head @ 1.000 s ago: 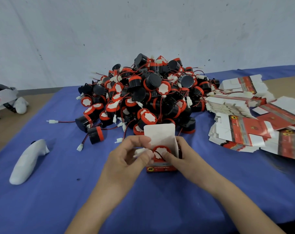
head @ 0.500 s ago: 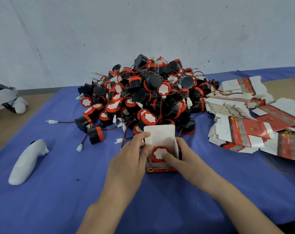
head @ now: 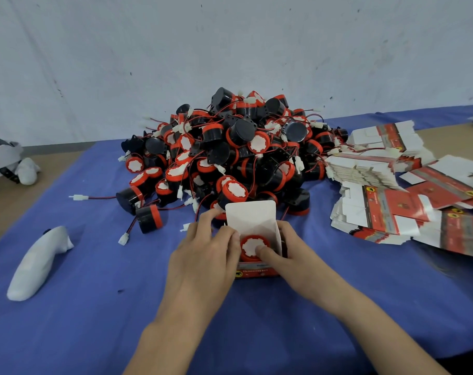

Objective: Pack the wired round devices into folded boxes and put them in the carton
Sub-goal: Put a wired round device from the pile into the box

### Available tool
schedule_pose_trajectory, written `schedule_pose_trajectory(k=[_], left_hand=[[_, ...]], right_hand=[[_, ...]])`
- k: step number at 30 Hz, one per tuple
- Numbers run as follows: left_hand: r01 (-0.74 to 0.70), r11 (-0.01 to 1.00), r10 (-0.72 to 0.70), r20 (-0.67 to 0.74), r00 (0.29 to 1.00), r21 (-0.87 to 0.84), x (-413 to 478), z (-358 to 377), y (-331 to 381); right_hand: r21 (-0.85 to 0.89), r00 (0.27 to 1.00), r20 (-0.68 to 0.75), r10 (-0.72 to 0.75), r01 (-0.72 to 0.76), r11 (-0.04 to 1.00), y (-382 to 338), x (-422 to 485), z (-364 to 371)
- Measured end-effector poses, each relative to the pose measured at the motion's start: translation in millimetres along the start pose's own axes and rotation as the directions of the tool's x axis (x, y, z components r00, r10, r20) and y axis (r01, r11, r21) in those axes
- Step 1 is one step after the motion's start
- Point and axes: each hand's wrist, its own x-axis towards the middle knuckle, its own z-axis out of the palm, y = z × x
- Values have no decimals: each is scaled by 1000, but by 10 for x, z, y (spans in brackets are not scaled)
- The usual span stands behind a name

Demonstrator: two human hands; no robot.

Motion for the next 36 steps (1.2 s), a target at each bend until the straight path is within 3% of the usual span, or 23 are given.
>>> schedule_pose_trajectory(k=[10, 18, 22, 25, 30, 36], left_hand=[[-30, 951, -10, 128, 992, 306, 77, 3, 69], [52, 990, -77, 190, 979, 134, 35, 39, -17], [23, 989, -52, 198, 979, 144, 35, -25, -18], [4, 986, -30, 158, 987, 167, 27, -67, -7], [-104, 982, 113, -53, 992, 159, -35, -118, 36], [-62, 996, 63, -15, 998, 67, -120, -73, 41]], right_hand=[[2, 1000, -1, 0, 0, 1000, -21, -11, 9], [-10, 1000, 11, -10, 10, 1000, -31, -24, 8], [-14, 1000, 26, -13, 13, 1000, -36, -34, 19], [-27, 999, 36, -10, 11, 1000, -33, -44, 29], [-45, 1000, 26, -15, 16, 999, -45, -49, 24], [-39, 1000, 12, -21, 22, 999, -38, -51, 40]])
